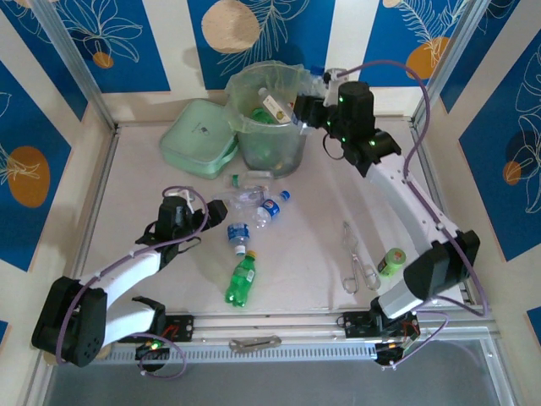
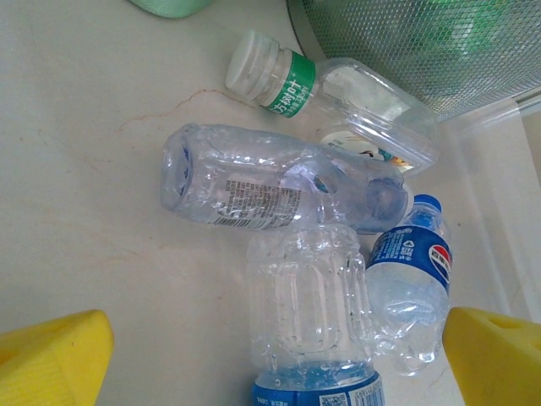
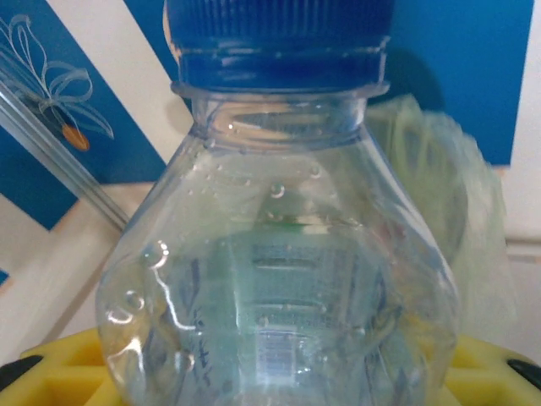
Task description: Put the plastic bottles in the bin
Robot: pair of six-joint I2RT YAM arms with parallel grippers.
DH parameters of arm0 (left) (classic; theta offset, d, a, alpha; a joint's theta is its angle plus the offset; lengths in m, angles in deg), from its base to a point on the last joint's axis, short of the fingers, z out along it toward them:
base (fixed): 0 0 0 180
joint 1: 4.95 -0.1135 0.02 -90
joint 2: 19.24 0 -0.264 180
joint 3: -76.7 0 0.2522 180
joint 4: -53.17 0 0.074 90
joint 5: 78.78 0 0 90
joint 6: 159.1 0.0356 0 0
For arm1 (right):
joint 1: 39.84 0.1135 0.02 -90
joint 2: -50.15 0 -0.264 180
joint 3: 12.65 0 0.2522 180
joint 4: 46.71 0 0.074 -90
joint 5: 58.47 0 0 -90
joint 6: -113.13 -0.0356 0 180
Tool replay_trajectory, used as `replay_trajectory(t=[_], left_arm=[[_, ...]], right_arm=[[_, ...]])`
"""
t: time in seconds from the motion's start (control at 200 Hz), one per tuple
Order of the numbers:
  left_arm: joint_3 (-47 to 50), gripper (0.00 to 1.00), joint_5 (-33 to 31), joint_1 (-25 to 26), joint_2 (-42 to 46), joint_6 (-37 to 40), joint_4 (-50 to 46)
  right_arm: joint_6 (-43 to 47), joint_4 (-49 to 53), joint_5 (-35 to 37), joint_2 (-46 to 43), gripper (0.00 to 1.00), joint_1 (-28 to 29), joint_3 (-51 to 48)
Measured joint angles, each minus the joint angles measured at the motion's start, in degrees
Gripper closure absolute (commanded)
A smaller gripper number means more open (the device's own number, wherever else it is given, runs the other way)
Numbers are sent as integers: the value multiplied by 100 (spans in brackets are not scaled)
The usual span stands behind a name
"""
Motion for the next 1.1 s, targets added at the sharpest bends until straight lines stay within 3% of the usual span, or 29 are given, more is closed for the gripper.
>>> replay_trajectory(t=[0.25,0.495,0.755,0.85,0.98,1.1], left_arm=[[37,0,24,0,258,20,-22],[94,0,15,0,667,116,-284],[181,0,17,0,710,157,-380],[181,0,17,0,678,162,-380],[181,0,20,0,625,170,-382],[181,0,20,0,603,170,-380]], right_arm=[[-7,-103,-212,1550,47,-157,1871],[-70,601,-474,2994,47,-118,3550],[-2,1447,-625,3626,43,157,4286],[-7,1617,-710,3735,38,227,4437],[11,1810,-748,3934,19,232,4828],[20,1952,-750,4002,14,223,5097]])
